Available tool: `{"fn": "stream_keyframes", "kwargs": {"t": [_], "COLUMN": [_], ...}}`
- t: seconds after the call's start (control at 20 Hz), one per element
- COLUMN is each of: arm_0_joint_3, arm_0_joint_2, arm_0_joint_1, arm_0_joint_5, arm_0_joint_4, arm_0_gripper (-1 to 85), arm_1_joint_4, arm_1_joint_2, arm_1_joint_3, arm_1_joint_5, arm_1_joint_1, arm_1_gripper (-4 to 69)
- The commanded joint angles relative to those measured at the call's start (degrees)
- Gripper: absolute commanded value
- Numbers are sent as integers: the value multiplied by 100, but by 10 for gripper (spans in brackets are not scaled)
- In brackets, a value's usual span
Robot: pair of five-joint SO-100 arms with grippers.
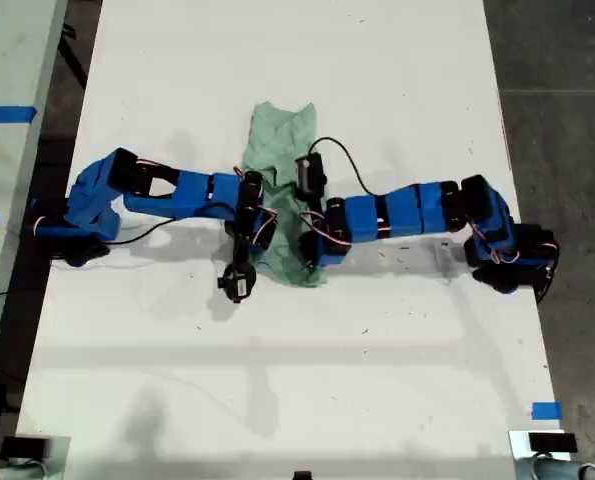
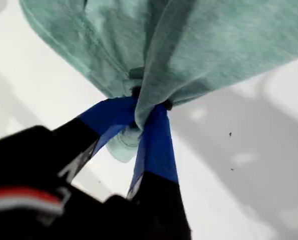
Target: Fold tshirt
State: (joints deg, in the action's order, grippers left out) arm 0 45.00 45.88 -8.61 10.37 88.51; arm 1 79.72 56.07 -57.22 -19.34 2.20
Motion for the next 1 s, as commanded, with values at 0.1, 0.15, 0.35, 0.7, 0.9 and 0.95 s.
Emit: {"fn": "stream_keyframes", "kwargs": {"t": [0.1,0.15,0.35,0.7,0.9,0.95], "arm_0_joint_3": [-158,-246,-334,-141,-53,-35], "arm_0_joint_2": [1415,1547,2241,3296,3252,3146], "arm_0_joint_1": [-870,-1055,-1582,-580,1090,1521], "arm_0_joint_5": [343,378,448,1617,2813,3226], "arm_0_joint_4": [53,35,-44,35,237,123], "arm_0_gripper": [0,0,0,0,0,0], "arm_1_joint_4": [343,378,132,229,88,-35], "arm_1_joint_2": [1204,1248,1538,2408,2637,2637], "arm_1_joint_3": [571,738,888,492,202,88], "arm_1_joint_5": [-193,-211,-185,-984,-2083,-2303], "arm_1_joint_1": [738,888,1248,-211,-1679,-2004], "arm_1_gripper": [-20,-20,-20,-19,-19,-19]}}
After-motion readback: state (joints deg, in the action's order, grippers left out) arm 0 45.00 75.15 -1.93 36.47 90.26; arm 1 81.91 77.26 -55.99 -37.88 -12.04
